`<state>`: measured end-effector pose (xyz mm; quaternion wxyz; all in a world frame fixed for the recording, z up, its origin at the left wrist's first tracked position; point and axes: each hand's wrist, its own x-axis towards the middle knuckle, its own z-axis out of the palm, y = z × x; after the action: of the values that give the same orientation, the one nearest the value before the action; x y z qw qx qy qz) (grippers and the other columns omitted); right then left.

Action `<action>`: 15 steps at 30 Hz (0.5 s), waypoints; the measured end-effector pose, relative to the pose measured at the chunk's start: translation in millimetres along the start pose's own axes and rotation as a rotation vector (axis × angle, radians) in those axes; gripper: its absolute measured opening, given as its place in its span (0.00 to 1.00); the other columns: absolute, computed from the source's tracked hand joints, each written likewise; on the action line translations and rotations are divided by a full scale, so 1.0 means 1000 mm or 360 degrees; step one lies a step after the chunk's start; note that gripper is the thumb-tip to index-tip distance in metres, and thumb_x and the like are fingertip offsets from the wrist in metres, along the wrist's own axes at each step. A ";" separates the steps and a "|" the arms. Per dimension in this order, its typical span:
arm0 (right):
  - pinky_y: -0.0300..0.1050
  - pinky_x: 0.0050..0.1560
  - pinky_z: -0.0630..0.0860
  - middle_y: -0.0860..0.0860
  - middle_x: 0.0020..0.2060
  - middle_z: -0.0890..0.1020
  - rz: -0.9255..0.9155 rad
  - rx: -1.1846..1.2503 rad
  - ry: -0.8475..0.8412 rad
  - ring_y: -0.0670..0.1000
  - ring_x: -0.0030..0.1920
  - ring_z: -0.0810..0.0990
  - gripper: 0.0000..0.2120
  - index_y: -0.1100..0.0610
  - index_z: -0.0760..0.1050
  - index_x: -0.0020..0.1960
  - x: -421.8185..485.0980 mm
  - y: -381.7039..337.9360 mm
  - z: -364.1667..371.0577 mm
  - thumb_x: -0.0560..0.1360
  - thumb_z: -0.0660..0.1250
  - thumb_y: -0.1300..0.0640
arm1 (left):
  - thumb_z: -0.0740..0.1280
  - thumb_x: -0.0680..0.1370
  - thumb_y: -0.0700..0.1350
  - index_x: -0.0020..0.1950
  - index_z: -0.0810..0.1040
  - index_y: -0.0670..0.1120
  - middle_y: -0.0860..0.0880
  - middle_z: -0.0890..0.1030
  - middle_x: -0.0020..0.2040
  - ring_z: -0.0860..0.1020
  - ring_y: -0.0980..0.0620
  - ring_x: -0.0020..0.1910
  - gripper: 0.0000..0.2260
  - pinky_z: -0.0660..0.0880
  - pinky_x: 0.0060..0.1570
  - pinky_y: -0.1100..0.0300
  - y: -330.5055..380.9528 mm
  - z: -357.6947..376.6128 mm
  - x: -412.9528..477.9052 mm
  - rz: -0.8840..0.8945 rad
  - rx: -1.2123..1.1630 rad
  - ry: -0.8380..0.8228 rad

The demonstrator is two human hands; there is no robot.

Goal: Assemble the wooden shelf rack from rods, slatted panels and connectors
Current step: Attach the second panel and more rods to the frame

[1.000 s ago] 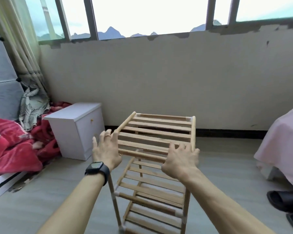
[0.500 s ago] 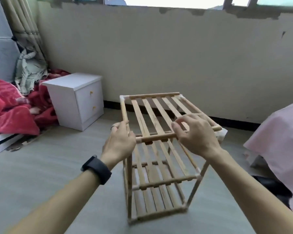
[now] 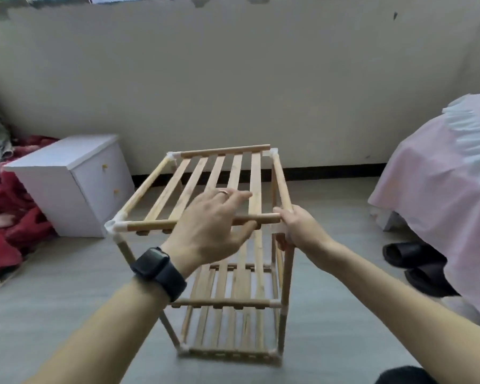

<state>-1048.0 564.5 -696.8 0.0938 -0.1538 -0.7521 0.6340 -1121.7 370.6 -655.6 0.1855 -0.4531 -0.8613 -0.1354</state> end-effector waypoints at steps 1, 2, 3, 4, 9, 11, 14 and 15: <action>0.40 0.30 0.76 0.52 0.36 0.77 -0.0029 0.0012 -0.0010 0.45 0.29 0.75 0.12 0.60 0.73 0.55 -0.001 0.001 0.000 0.85 0.58 0.50 | 0.61 0.80 0.62 0.76 0.67 0.54 0.51 0.77 0.68 0.72 0.51 0.70 0.26 0.68 0.70 0.51 0.015 0.009 0.007 0.0137 -0.0020 -0.0085; 0.40 0.29 0.74 0.51 0.32 0.76 -0.0071 0.0042 0.0001 0.46 0.28 0.73 0.13 0.60 0.74 0.50 -0.002 0.003 -0.001 0.85 0.57 0.53 | 0.59 0.81 0.62 0.76 0.67 0.54 0.52 0.78 0.67 0.71 0.52 0.70 0.25 0.69 0.70 0.51 0.025 0.018 0.011 0.0227 -0.0054 -0.0132; 0.40 0.28 0.72 0.49 0.29 0.74 -0.0100 0.0076 0.0036 0.47 0.28 0.72 0.13 0.60 0.73 0.45 -0.003 0.007 -0.003 0.84 0.56 0.56 | 0.57 0.82 0.60 0.76 0.68 0.54 0.53 0.79 0.66 0.72 0.52 0.70 0.23 0.71 0.69 0.50 0.030 0.025 0.015 0.0284 -0.0088 -0.0138; 0.41 0.28 0.71 0.47 0.26 0.73 -0.0104 0.0121 0.0080 0.48 0.28 0.70 0.14 0.59 0.73 0.42 -0.005 0.010 -0.006 0.84 0.56 0.58 | 0.56 0.83 0.58 0.74 0.70 0.53 0.53 0.81 0.63 0.73 0.52 0.68 0.21 0.73 0.65 0.49 0.032 0.030 0.018 0.0332 -0.0101 -0.0102; 0.40 0.29 0.72 0.45 0.25 0.74 -0.0068 0.0220 0.0184 0.45 0.27 0.71 0.10 0.61 0.74 0.48 -0.007 0.019 -0.019 0.83 0.60 0.55 | 0.59 0.84 0.54 0.66 0.79 0.51 0.53 0.84 0.52 0.79 0.51 0.57 0.16 0.80 0.41 0.55 0.027 0.048 0.019 0.0443 -0.0072 0.0206; 0.39 0.29 0.72 0.44 0.25 0.74 -0.0075 0.0244 0.0213 0.45 0.26 0.72 0.10 0.61 0.75 0.48 -0.007 0.019 -0.018 0.82 0.62 0.55 | 0.59 0.84 0.56 0.63 0.80 0.51 0.53 0.84 0.51 0.79 0.52 0.56 0.16 0.79 0.36 0.57 0.024 0.051 0.019 0.0442 -0.0076 0.0251; 0.41 0.31 0.73 0.44 0.25 0.74 -0.0047 0.0282 0.0258 0.45 0.27 0.72 0.11 0.61 0.75 0.50 -0.005 0.019 -0.016 0.81 0.62 0.54 | 0.61 0.82 0.58 0.60 0.81 0.52 0.53 0.85 0.49 0.80 0.51 0.56 0.15 0.76 0.33 0.59 0.022 0.055 0.017 0.0454 -0.0067 0.0263; 0.42 0.32 0.73 0.44 0.25 0.74 -0.0036 0.0290 0.0290 0.44 0.28 0.72 0.10 0.61 0.76 0.50 -0.004 0.019 -0.016 0.81 0.62 0.54 | 0.61 0.82 0.59 0.59 0.81 0.52 0.53 0.85 0.48 0.80 0.51 0.55 0.15 0.74 0.33 0.60 0.023 0.056 0.016 0.0464 -0.0019 0.0259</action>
<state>-1037.1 581.0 -712.8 0.1824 -0.1930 -0.6815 0.6820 -1121.8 416.8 -697.0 0.2695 -0.5619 -0.7679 -0.1485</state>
